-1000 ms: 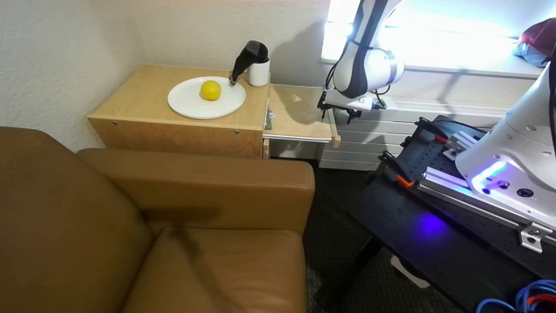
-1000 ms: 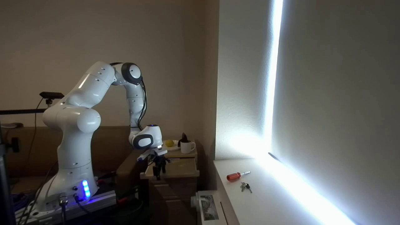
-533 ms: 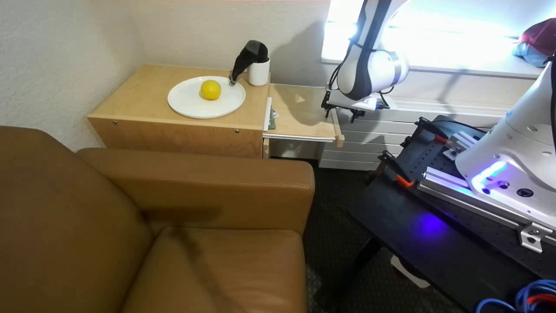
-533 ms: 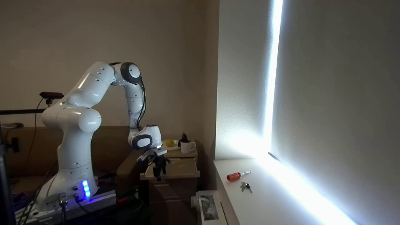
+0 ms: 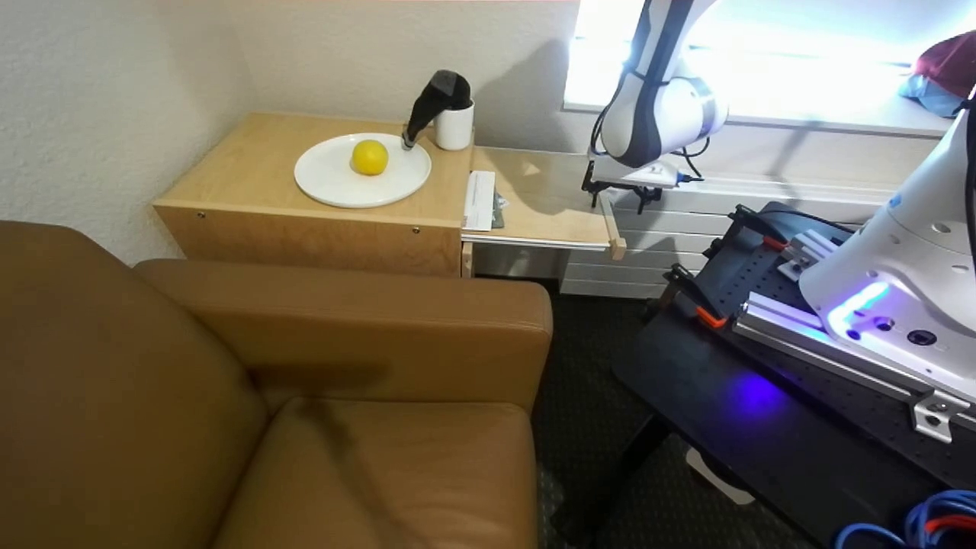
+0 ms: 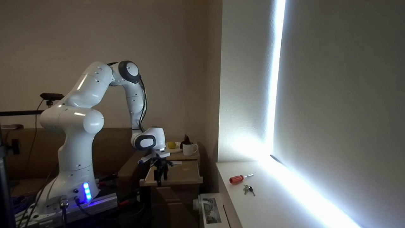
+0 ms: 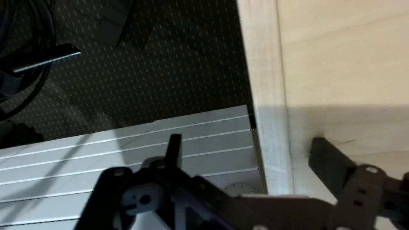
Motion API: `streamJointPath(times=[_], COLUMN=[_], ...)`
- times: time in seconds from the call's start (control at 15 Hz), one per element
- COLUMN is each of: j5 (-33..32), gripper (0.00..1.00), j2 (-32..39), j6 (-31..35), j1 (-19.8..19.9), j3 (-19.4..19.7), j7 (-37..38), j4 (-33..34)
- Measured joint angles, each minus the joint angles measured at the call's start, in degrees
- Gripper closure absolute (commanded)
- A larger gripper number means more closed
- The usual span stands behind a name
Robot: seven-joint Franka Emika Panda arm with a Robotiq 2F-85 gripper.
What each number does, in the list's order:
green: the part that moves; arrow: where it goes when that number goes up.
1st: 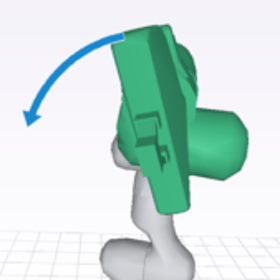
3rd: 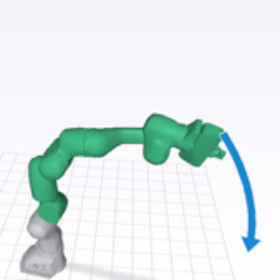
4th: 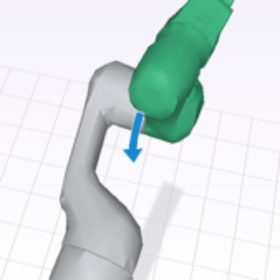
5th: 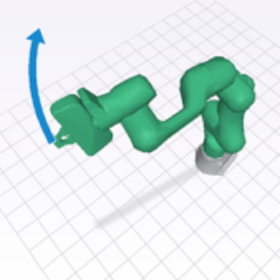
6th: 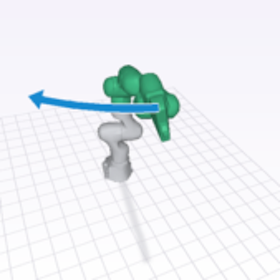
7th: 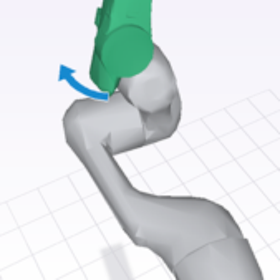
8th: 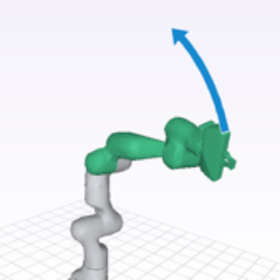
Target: Pull out the top shelf of the nightstand
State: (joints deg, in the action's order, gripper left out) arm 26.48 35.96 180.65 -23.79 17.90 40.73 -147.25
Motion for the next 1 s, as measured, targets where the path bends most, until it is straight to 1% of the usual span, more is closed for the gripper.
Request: streamJointPath(times=[0.2,0.4,0.8,0.87,1.0], j5=[-0.02,-0.91,-1.43,-0.96,-0.94], gripper=[0.00,0.00,0.00,0.00,0.00], j2=[-0.72,-1.08,-1.40,-1.72,-2.44], j6=[-1.63,-3.89,-4.49,-4.33,-4.33], j1=[1.80,1.41,1.45,2.42,5.83], j3=[-0.32,1.54,3.84,3.32,1.50], j7=[0.03,0.12,1.43,1.97,2.21], j4=[-0.13,-0.65,-2.67,-2.82,-2.83])
